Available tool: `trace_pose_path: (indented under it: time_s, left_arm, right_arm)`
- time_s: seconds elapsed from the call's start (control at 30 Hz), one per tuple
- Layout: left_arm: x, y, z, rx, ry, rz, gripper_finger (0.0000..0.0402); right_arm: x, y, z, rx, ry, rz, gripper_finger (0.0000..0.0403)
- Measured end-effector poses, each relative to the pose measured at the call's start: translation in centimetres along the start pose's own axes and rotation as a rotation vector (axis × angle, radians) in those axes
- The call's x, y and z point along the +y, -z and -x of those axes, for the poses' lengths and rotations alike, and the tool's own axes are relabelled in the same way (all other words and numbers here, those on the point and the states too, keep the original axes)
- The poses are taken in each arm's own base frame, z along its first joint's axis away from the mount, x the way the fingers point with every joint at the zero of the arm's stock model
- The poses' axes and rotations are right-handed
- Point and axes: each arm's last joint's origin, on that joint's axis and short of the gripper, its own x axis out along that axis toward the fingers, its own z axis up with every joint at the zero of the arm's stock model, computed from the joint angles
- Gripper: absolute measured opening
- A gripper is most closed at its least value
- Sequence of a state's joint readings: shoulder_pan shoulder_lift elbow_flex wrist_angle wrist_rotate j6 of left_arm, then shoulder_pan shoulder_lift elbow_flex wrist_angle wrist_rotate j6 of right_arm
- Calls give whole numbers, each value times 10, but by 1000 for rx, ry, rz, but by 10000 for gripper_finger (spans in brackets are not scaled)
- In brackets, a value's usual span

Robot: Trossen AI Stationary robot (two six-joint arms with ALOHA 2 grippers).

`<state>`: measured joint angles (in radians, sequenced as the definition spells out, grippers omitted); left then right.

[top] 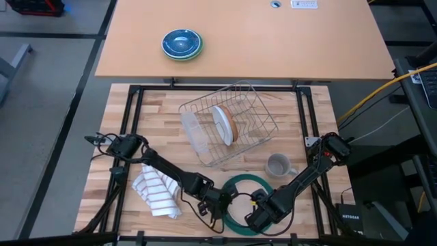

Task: Sort dishes
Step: Put the pink plate in the dish rack

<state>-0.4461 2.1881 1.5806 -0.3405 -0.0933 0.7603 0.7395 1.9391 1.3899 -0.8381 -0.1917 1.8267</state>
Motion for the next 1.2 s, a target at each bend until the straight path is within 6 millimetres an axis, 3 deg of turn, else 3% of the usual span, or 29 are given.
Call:
trace_pose_path:
  time_s: [0.2,0.4,0.53,0.93,1.2]
  left_arm:
    - [1,-1,-1,-18,-19,-26,160]
    - [0,1,-3,-8,-13,-62,78]
    - [0,0,-2,-13,-15,-61,15]
    - [-3,-5,0,-24,-11,46,4]
    - [7,-33,40,-172,-77,207,2]
  right_arm:
    - [0,0,0,-16,-8,4,165]
    - [4,-1,3,-78,-39,52,165]
    - [11,1,19,-186,-54,100,165]
    - [18,13,118,-534,48,321,165]
    - [16,19,188,-805,49,628,165]
